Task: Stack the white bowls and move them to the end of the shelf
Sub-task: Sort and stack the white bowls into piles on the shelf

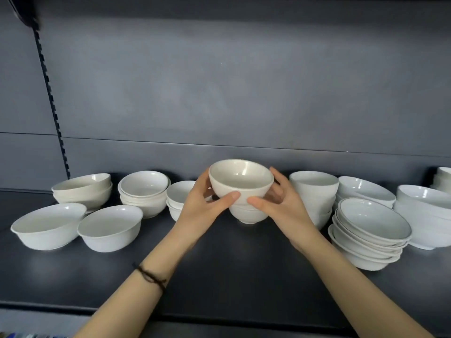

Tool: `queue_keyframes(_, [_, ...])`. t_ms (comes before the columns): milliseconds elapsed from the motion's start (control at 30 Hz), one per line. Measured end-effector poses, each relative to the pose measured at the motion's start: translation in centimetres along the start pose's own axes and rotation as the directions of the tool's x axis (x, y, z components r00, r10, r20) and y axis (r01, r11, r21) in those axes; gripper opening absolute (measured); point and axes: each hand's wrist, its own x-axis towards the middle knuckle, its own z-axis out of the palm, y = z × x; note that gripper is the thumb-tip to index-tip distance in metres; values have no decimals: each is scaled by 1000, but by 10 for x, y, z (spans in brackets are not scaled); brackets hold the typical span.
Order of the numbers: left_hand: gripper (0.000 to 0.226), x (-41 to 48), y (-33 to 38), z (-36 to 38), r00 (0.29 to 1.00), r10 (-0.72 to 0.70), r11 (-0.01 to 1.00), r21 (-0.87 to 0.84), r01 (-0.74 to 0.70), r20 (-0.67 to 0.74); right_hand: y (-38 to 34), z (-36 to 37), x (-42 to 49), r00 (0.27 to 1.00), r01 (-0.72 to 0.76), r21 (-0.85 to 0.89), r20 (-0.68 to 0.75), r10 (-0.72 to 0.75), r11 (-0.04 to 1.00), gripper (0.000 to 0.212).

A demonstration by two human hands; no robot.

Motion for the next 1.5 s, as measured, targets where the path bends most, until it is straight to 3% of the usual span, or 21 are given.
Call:
queue_keyframes(233, [58, 45, -13, 35, 995, 71, 994, -78, -76, -72, -3, -2, 31, 988, 134, -4, -71, -134, 991, 53])
queue_keyframes(467, [51, 39, -40, 39, 997, 79, 994, -77, -80, -11, 23, -10, 29, 994, 75, -133, -74, -85, 988, 85])
queue_keyframes(633, [54, 37, -53, 39, 998, 68, 994, -82, -69, -12, 36, -12, 32, 999, 28, -146, 28, -24, 989, 82])
queue_keyframes(1000, [49, 42, -74, 35, 994, 16, 999, 31, -19, 106, 64, -25, 34, 999, -26, -312, 18, 33, 950, 106])
queue_keyframes(1067, [49, 42, -75, 33, 994, 5, 999, 46, -10, 110, 61, -22, 32, 999, -37, -334, -7, 36, 942, 97])
queue_keyframes(1167, [48, 43, -76, 31, 992, 4, 998, 68, -12, 124, 58, -18, 32, 998, -59, -344, -51, 44, 937, 63])
queue_keyframes(1233, [47, 43, -75, 29, 989, 8, 996, 88, -20, 145, 59, -19, 31, 997, -58, -364, -63, 37, 930, 53])
queue_keyframes(1367, [57, 42, -78, 27, 992, 14, 981, 189, -37, 123, 60, -16, 27, 995, -47, -446, -102, 2, 894, 57])
queue_keyframes(1433, [75, 40, -78, 26, 997, -17, 954, 300, -7, 76, 59, -12, 24, 987, -13, -481, -146, -66, 877, 57])
queue_keyframes(1500, [80, 37, -70, 23, 999, -32, 906, 422, 11, 42, 56, -9, 21, 970, 6, -546, -201, -137, 838, 60])
